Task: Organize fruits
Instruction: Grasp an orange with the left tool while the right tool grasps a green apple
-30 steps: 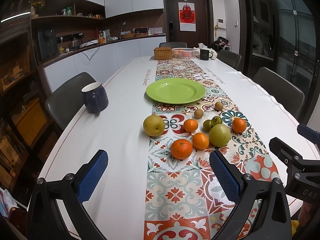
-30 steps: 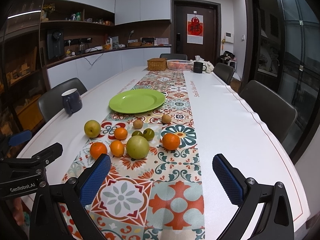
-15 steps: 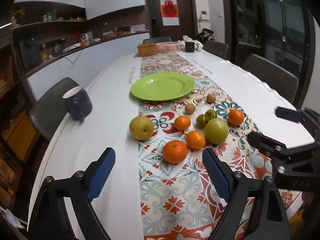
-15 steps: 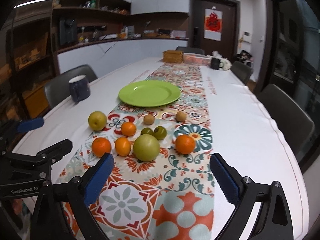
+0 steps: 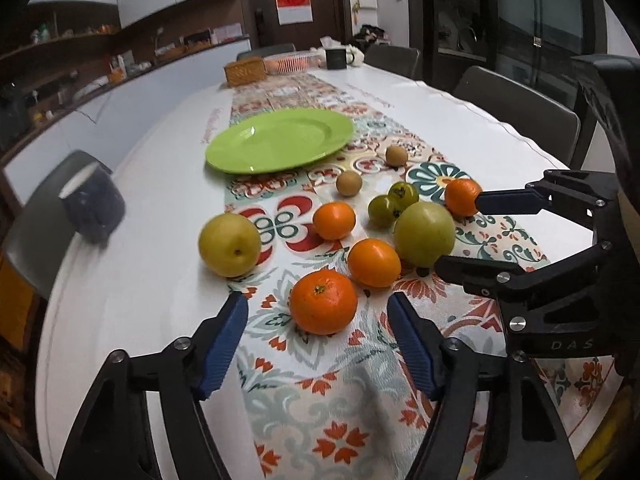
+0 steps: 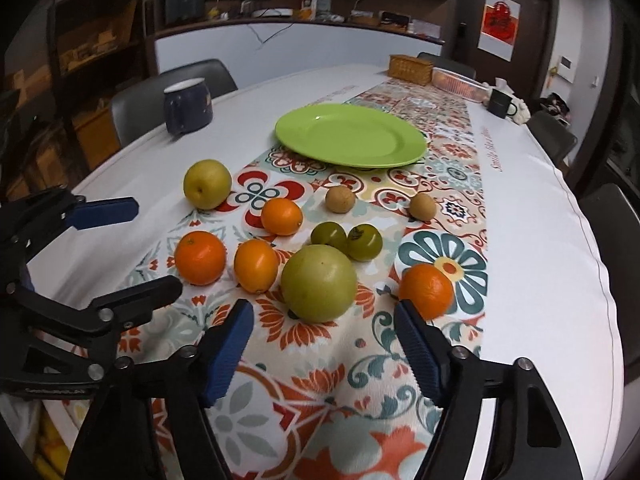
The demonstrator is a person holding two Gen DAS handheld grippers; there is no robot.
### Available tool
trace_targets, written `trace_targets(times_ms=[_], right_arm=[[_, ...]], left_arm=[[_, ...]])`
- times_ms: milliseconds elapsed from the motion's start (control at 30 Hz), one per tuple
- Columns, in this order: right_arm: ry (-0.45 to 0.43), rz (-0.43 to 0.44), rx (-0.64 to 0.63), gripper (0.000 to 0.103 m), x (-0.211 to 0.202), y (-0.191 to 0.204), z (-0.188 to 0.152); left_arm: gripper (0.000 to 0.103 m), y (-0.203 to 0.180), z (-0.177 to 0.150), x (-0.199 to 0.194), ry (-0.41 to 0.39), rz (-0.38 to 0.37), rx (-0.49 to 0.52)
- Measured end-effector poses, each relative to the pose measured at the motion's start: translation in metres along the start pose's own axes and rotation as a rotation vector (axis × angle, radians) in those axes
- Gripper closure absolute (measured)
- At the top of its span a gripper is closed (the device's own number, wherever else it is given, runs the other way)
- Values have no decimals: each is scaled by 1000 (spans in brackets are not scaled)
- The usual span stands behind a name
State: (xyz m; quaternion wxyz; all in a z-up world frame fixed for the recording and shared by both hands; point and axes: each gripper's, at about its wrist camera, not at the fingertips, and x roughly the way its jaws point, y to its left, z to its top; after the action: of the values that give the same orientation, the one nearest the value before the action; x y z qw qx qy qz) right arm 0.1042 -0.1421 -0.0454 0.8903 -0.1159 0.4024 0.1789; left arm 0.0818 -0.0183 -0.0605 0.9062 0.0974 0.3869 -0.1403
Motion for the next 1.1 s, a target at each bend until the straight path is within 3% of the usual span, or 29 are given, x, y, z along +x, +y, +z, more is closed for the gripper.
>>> trace_targets(times_ms=[100,300,633,1100], right_arm=[[19,16,-3,36,8,0,5],[59,37,-6,42,25,-2,11],[83,49,10,51,35,-5,12],[67,45,37,52,27,-5,11]], left_arm=[[41,5,1,13,38,-41,-26],[44,7,2,27,75,-89,-45],[60,12,5,37,111,-100,-78],[61,11,12,25,100,-91,-86]])
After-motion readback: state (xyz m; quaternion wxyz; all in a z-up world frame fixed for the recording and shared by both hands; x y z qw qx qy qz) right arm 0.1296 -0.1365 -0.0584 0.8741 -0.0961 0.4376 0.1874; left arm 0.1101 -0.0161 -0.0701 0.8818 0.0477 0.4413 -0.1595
